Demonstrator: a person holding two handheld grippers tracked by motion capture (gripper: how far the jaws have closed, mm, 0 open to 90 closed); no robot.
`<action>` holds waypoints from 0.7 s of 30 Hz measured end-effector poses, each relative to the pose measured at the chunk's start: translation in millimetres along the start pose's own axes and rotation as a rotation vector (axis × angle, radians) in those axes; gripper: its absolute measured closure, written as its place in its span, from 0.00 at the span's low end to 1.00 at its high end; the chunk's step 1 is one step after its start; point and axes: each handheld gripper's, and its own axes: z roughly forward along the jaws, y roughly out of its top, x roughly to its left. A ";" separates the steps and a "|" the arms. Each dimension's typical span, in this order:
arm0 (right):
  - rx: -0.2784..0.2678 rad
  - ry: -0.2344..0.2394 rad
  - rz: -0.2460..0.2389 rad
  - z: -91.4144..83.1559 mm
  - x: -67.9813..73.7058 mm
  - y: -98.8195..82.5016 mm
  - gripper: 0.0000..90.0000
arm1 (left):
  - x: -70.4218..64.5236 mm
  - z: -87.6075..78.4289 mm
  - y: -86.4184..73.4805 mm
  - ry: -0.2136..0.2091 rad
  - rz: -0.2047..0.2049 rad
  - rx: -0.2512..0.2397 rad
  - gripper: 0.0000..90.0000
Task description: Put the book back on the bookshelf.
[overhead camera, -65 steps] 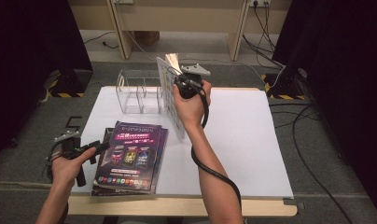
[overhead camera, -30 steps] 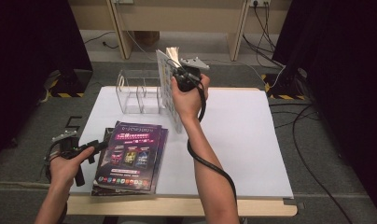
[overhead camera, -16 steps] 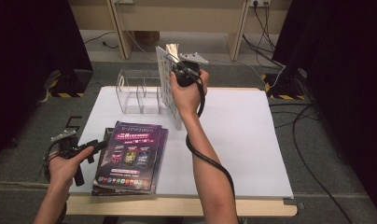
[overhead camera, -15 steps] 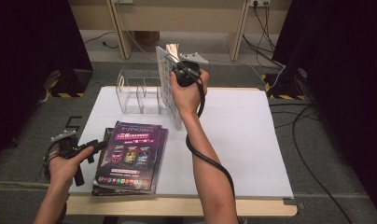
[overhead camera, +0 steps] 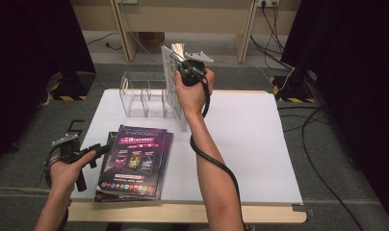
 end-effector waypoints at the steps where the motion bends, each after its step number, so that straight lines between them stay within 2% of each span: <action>1: 0.000 -0.002 0.003 0.9 -0.2 0.0 0.83 | -0.1 0.2 0.0 0.001 0.001 -0.001 0.51; 12: -0.014 -0.010 0.003 10.4 1.8 2.1 0.83 | 0.8 -0.3 0.4 0.002 0.001 -0.001 0.51; 21: -0.009 -0.024 -0.010 20.8 2.5 -5.9 0.83 | 2.0 0.7 -1.0 0.003 -0.001 0.003 0.51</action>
